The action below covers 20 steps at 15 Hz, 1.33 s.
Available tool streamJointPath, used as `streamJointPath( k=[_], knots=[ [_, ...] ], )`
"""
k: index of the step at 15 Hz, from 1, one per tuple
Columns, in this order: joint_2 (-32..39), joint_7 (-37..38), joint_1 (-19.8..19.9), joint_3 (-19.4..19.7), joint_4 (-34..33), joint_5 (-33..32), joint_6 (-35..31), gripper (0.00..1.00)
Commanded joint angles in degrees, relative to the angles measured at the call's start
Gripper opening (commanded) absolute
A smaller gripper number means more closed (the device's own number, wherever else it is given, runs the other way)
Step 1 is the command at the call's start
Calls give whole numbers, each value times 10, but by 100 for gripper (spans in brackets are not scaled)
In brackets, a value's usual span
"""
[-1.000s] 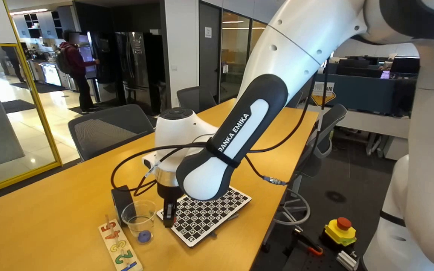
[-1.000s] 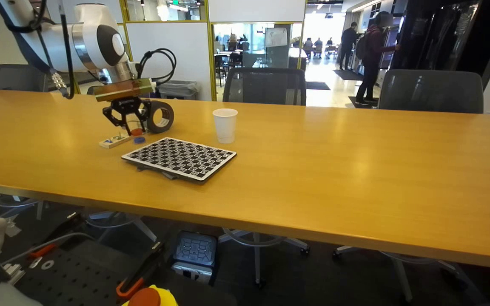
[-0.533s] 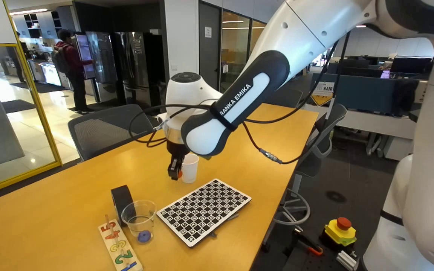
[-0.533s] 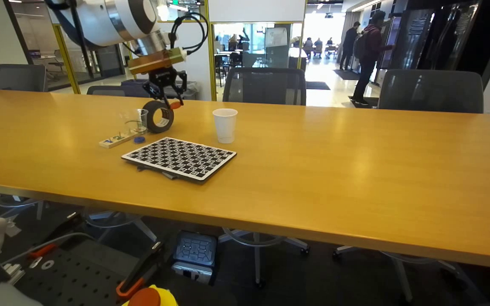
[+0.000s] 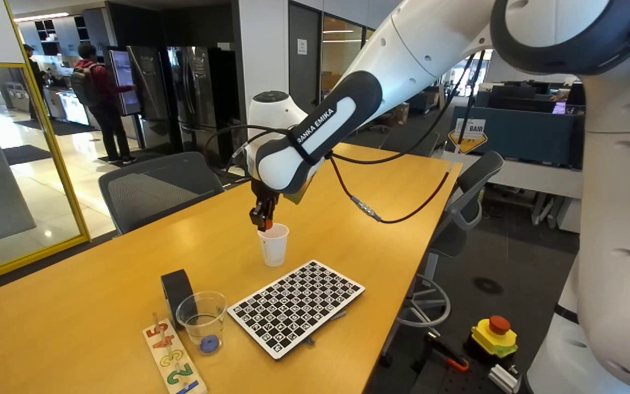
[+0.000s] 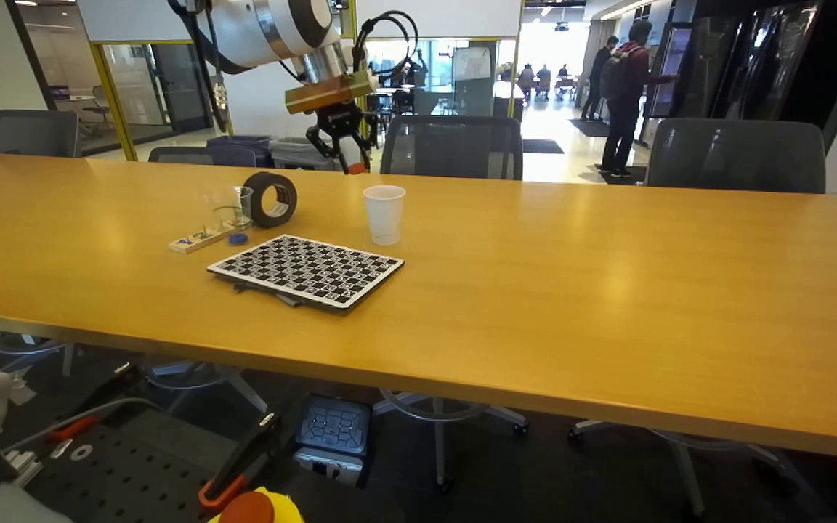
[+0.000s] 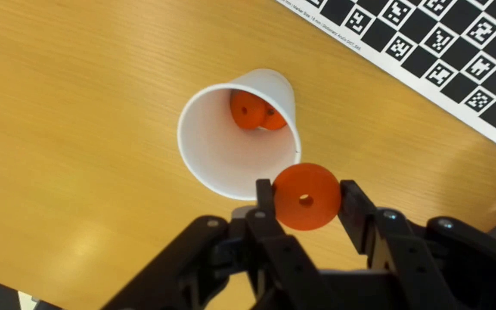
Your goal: Put the orange rings in the white cup, then put the blue ring in the plastic clear cup.
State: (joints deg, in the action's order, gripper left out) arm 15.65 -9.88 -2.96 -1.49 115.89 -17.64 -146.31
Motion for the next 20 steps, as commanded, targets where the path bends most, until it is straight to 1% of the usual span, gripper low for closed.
streamJointPath(
  k=[1, 5, 11, 12, 13, 14, 15, 18, 19, 20],
  knots=[
    [54, -33, 17, -3, -75, 38, 30, 21],
    [82, -46, 29, -4, -111, 59, 48, 20],
    [92, -41, 34, -2, -130, 68, 76, 20],
    [93, -41, 36, -3, -133, 73, 82, 41],
    [93, -40, 36, -3, -134, 75, 88, 67],
    [92, -41, 37, -3, -134, 78, 93, 69],
    [91, -40, 38, -3, -134, 80, 98, 74],
    [80, -37, 39, -3, -125, 88, 109, 97],
    [66, -31, 39, -2, -111, 90, 113, 100],
    [50, -22, 38, -1, -96, 93, 114, 100]
  ],
)
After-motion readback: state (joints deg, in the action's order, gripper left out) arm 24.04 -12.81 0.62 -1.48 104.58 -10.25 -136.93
